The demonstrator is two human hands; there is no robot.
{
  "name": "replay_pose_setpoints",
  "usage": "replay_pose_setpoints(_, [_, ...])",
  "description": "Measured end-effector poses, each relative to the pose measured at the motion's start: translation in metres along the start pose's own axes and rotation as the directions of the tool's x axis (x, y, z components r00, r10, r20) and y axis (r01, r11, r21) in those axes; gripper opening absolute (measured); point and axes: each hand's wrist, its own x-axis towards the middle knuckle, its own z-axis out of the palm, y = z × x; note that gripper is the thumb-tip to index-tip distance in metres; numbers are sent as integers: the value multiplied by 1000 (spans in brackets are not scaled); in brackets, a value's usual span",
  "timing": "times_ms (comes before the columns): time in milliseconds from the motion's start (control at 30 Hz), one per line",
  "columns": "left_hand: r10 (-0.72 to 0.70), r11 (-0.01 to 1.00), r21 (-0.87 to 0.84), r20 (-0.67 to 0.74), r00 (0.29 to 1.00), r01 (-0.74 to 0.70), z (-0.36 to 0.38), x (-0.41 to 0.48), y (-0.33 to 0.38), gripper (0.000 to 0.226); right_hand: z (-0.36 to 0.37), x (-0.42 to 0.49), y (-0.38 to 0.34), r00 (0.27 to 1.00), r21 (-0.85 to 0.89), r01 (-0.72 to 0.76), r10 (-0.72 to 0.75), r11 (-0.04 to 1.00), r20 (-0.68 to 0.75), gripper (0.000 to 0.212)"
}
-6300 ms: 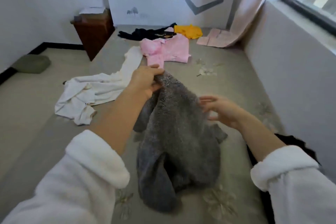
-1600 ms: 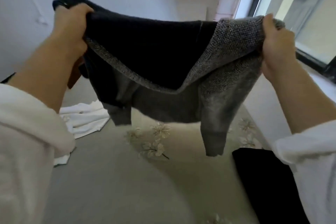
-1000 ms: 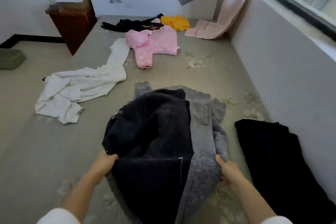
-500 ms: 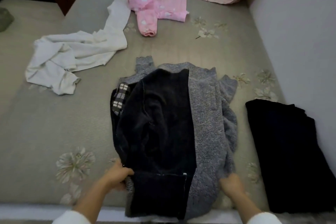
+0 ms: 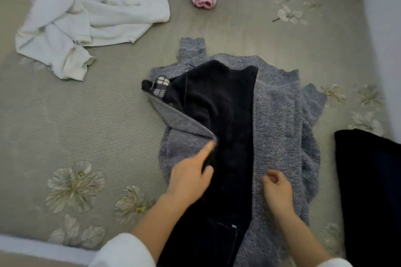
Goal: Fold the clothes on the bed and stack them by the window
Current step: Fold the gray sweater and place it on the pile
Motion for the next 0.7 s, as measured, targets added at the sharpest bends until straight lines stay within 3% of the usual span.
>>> replay_pose_setpoints(33, [77, 989, 110, 189, 979, -99, 13, 2, 7, 65, -2, 8, -10, 993, 25, 51, -48, 998, -107, 18])
replay_pose_setpoints(100, [52, 962, 202, 530, 846, -185, 39, 1, 10, 65, 0, 19, -29, 956, 5, 183, -177, 983, -233, 15])
replay_pose_setpoints(167, [-54, 958, 235, 708, 704, -162, 57, -4, 0, 62, 12, 27, -45, 932, -72, 314, -322, 947, -166, 18])
replay_pose_setpoints(200, [-70, 971, 206, 730, 680, -121, 61, -5, -8, 57, 22, 29, -53, 919, -111, 377, -387, 920, -82, 20])
replay_pose_setpoints(233, [-51, 992, 118, 716, 696, -48, 62, -3, -16, 49, 34, 32, -60, 896, -150, 440, -443, 885, 12, 23])
replay_pose_setpoints(300, [12, 974, -188, 605, 796, 128, 52, 7, -28, 33, 64, 39, -76, 828, -237, 560, -523, 794, 202, 36])
replay_pose_setpoints(367, [-59, 909, -376, 309, 949, 178, 31, 25, -38, 25, 98, 49, -94, 784, -276, 614, -528, 740, 327, 56])
replay_pose_setpoints(400, [-144, 884, -433, 111, 983, 178, 18, 37, -46, 22, 115, 56, -104, 785, -277, 610, -518, 743, 338, 67])
replay_pose_setpoints(467, [-346, 853, -477, -210, 915, 213, -6, 64, -66, 17, 144, 73, -126, 855, -242, 505, -443, 828, 269, 89])
replay_pose_setpoints(500, [-430, 842, -471, -291, 855, 264, -15, 79, -77, 15, 155, 84, -137, 901, -203, 416, -371, 886, 224, 98])
replay_pose_setpoints(567, [-581, 755, -511, -229, 781, 411, -23, 113, -97, 18, 173, 105, -154, 953, -126, 260, -233, 957, 194, 113])
replay_pose_setpoints(633, [-639, 613, -600, 4, 769, 513, -17, 144, -99, 19, 181, 123, -168, 964, -74, 166, -147, 983, 221, 119])
replay_pose_setpoints(700, [-594, 557, -621, 166, 787, 552, -10, 165, -91, 25, 178, 137, -186, 954, 100, 54, -81, 994, 289, 102])
